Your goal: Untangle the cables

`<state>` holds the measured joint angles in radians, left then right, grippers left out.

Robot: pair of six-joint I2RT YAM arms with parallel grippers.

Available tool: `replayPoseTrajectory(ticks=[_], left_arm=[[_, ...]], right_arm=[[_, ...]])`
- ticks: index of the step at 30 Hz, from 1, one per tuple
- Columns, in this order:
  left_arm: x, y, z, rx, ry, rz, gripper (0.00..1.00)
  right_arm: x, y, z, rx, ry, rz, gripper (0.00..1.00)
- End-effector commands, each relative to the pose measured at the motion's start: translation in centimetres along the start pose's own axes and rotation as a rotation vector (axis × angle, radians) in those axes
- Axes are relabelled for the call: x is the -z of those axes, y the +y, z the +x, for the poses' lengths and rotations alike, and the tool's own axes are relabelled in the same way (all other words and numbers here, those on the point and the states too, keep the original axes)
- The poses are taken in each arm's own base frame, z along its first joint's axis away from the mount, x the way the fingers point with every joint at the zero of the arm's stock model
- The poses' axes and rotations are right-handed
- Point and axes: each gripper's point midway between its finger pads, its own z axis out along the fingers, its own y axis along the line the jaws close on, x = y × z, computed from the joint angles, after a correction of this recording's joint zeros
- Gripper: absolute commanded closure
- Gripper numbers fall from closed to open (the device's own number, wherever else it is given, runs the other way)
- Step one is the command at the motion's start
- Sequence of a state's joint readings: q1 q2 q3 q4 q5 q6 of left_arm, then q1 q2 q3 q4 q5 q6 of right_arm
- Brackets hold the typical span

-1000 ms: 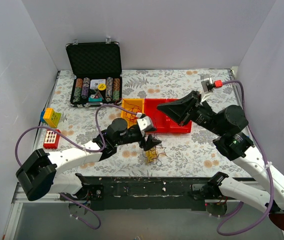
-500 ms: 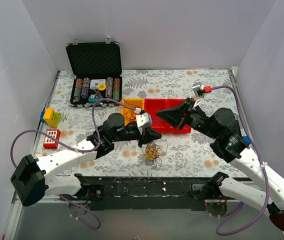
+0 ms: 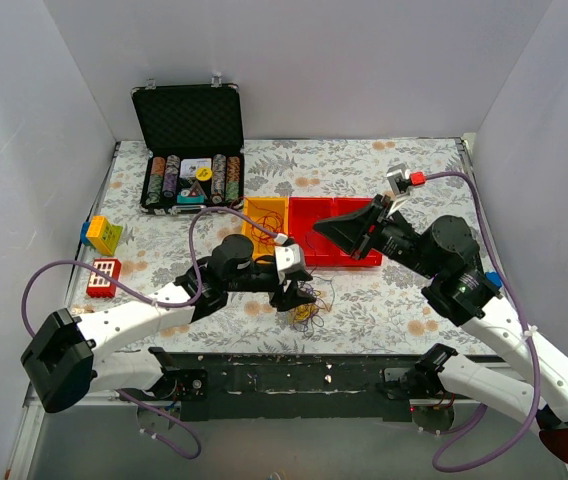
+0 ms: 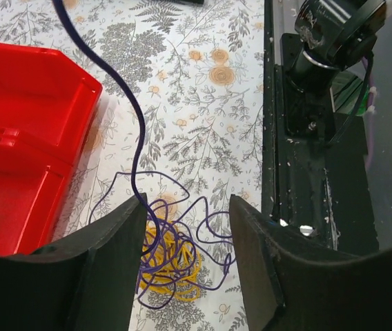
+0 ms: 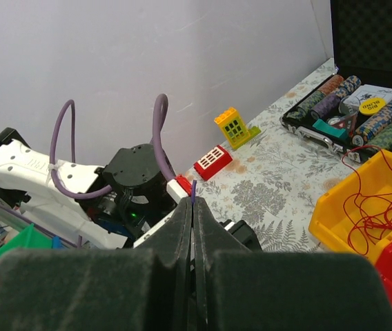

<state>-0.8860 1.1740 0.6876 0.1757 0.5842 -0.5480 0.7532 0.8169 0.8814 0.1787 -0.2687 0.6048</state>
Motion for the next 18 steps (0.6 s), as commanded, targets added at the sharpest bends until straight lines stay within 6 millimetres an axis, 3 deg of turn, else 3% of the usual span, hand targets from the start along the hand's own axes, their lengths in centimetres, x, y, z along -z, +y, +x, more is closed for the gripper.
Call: replayPoseTrajectory(ticks=[1,5,9,13,16,17,18], left_arm=[[0.5,0.6,-0.2,-0.085,-0.01,-0.036,0.52],[0.5,1.8,-0.4,-0.119,-0.033,-0.093,0.64],[0.4,2.2,-2.1,-0.143,-0.07,-0.109,0.98],[0.5,2.0,-3.1,-0.17,-0.05,-0.088,1.0],[1.0,1.8,-5.5,-0.194,-0.062,-0.076,1.0],[1.3,1.9,-6.3,-0.193,-0.068,-0.075,1.0],[1.5,2.0,-7.3,-0.192,-0.075,-0.071,1.0]], right_arm=[[0.3,2.9,-3.3,0.041,-0.077,-0.078,0.99],[0.3,3.1,-3.4,0.039,-0.077,-0.086,0.99],[0.4,2.4,-2.6,0.027,-0.063,-0.068,0.99],[0.5,1.2,-1.9,0.017,-0.059,-0.016,0.99],[0.9,0.4,-1.7,0.04,-0.06,0.027,0.99],[1.0,0.0,-1.5,0.046,-0.049,0.045,0.96],[1.2,-0.3,-1.1,0.058,-0.038,0.056,0.83]])
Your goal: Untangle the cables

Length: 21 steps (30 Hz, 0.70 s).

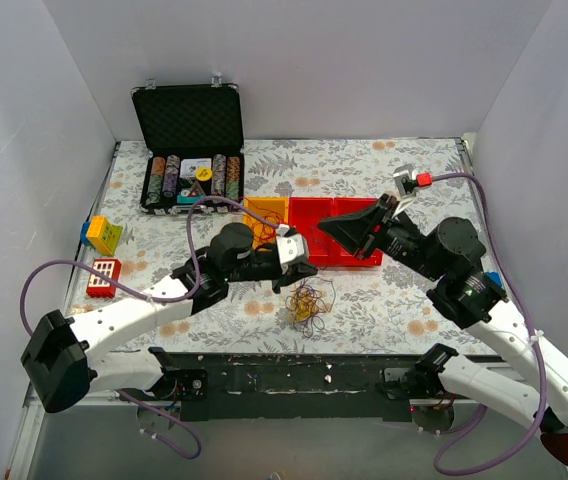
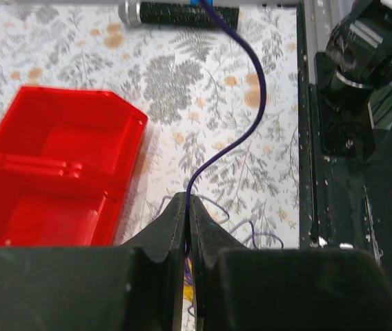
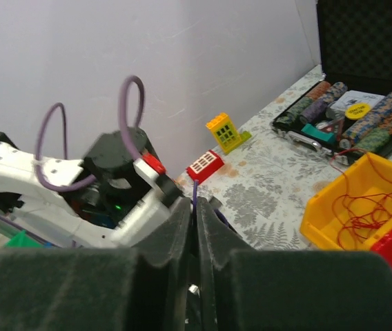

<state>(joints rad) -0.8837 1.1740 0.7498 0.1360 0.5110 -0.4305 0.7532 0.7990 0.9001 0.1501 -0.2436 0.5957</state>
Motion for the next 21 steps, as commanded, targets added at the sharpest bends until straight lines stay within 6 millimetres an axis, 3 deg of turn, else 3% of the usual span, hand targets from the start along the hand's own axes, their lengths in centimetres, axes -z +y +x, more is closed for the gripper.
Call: replayPoseTrajectory(ticks=[1,2,5,7,13,21], left_arm=[[1.4,1.1,-6.2,-0.053,-0.076,-0.005,1.0],[1.6,1.5,-7.2,-0.045,-0.086,-0.013,1.0],[2.5,2.6,-9.3,-0.007,-0.099,-0.044,1.0],[2.9,2.8,-10.4,-0.003,-0.116,-0.056,1.0],[3.3,1.9,-12.3,0.051,-0.152,-0.013,1.0],[3.6,2.0,-15.1,0.047,-0.189,-0.003,1.0]], right_arm=[[1.0,-1.0,0.2,0.065,-0.001,0.053,0.65],[1.4,-1.4,0.8,0.076,0.014,0.069,0.51],[2.8,-2.6,2.9,0.118,0.042,0.088,0.3],[3.8,-3.9,4.3,0.119,0.063,0.133,0.22],[4.8,-6.0,7.5,0.139,0.116,0.17,0.18],[2.5,-5.8,7.0,0.203,0.14,0.131,0.16]])
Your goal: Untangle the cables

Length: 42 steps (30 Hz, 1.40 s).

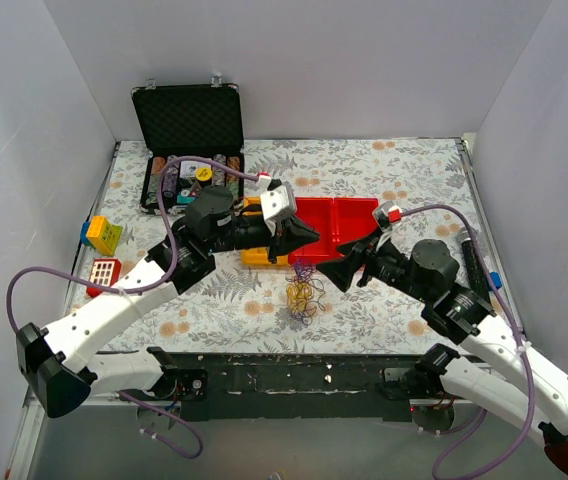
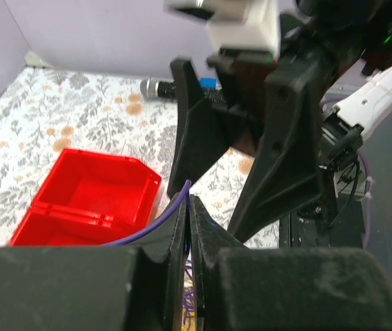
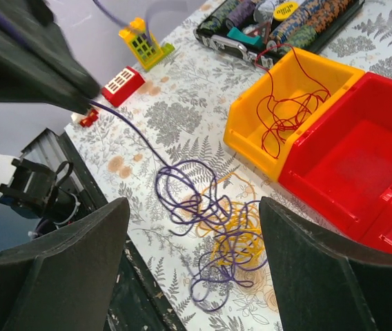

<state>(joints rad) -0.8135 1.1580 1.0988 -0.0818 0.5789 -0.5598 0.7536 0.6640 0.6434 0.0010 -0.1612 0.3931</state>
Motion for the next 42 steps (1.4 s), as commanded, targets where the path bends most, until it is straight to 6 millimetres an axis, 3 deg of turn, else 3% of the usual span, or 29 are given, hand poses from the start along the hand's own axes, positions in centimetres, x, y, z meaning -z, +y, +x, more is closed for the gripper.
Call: replayPoseTrajectory(ticks=[1,12,15,19,23,27,35,38,42], left_arm=[[0.4,-0.5,-3.6,-0.013,-0.063,0.026,1.0],[-0.2,-0.2,-4.2,-0.001,-0.069,0.029,1.0],[-0.3,-0.4,-4.7,0.003,-0.08,0.04,1.0],[-0.2,-0.8,-6.8,0.004,-0.115,0.061,1.0],[0.2,-1.4,-9.9,0.002,-0.167,0.09,1.0],[1.2,-1.6,-13.8,-0.038,-0.237,0.088,1.0],[2.7,-1.6,-21.1,-0.122,-0.368,0.069,1.0],[3.5,-1.3,-24.3,-0.184,-0.425,0.042,1.0],[4.6,-0.6,-29.1,-0.284,-0.514,-0.022,1.0]], right_arm=[[-1.1,1.7,-3.1,0.081,-0.071,-0.067,0.16],[-3.5,4.7,-4.8,0.125,-0.143,-0.18,0.2],[-4.2,4.2,-4.6,0.11,-0.141,-0.159,0.22],[-5.6,2.8,-3.5,0.098,-0.126,-0.111,0.33],[-7.2,2.0,-0.9,0.081,-0.053,-0.11,0.42],[-7.5,0.9,3.2,0.04,0.033,-0.11,0.44],[-5.6,-1.6,11.9,-0.055,0.204,-0.068,0.46],[-4.7,-2.4,14.8,-0.084,0.267,-0.041,0.41],[-3.8,-3.3,17.3,-0.096,0.319,-0.012,0.38]])
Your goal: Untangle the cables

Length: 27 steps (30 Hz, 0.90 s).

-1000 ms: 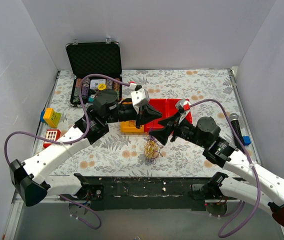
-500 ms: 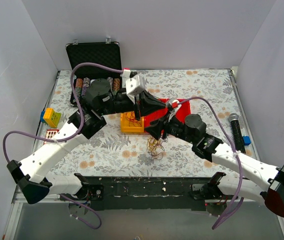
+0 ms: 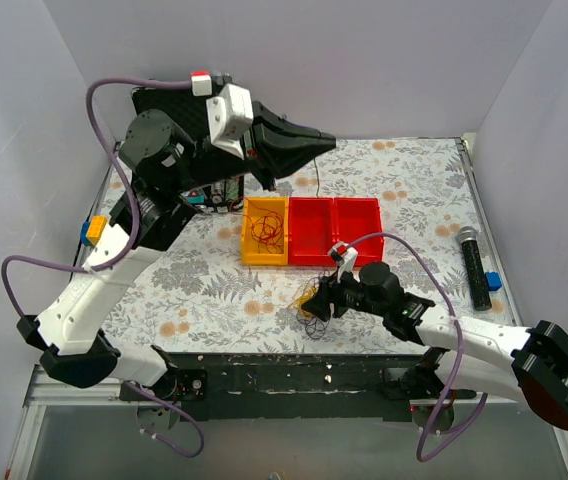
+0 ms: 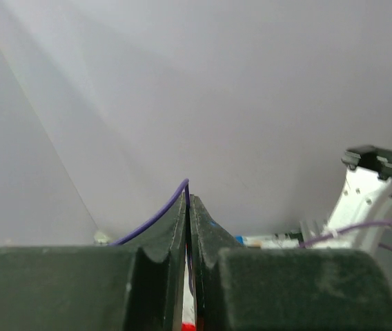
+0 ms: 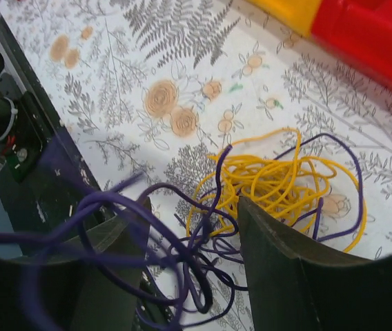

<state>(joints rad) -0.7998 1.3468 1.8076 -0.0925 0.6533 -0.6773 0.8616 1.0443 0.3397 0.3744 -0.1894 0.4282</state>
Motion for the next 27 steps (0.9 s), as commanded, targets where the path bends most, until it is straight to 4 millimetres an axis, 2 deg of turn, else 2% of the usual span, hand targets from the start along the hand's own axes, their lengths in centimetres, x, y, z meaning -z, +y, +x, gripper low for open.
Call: replayPoseTrajectory(ticks=[1,6,9,11,15,18,21,23,27], left_arm=[[-0.1,1.6,-6.5,-0.147,-0.115,-0.072,1.0],[0.3,3.0,-11.6,-0.282,-0.247,-0.168,0.98],[1.6,3.7,-15.1,-0.367,-0.367,-0.26,0.86],[2.8,4.0,-17.4,-0.425,-0.453,-0.322,0.85],[4.6,4.8,-20.5,-0.549,-0.553,-0.435,0.86],[4.7,4.7,-20.5,-0.616,-0.545,-0.442,0.85],[3.9,5.2,-18.2,-0.604,-0.477,-0.43,0.85],[3.6,5.8,-15.9,-0.573,-0.428,-0.434,0.85],[3.1,7.2,-9.2,-0.503,-0.292,-0.449,0.85]], right_arm=[[-0.1,-0.1,0.9,-0.013,-0.005,-0.008,0.39],[0.0,-1.1,3.2,-0.032,0.041,0.021,0.38],[0.2,-1.6,4.3,-0.039,0.062,0.032,0.37],[0.2,-1.9,4.8,-0.043,0.069,0.041,0.38],[0.5,-2.3,5.6,-0.05,0.086,0.058,0.37],[0.7,-2.4,5.5,-0.045,0.081,0.065,0.38],[1.1,-2.1,5.2,-0.042,0.072,0.06,0.4],[1.4,-1.9,4.6,-0.038,0.055,0.058,0.45],[2.5,-1.1,3.1,-0.024,0.0,0.044,0.61]])
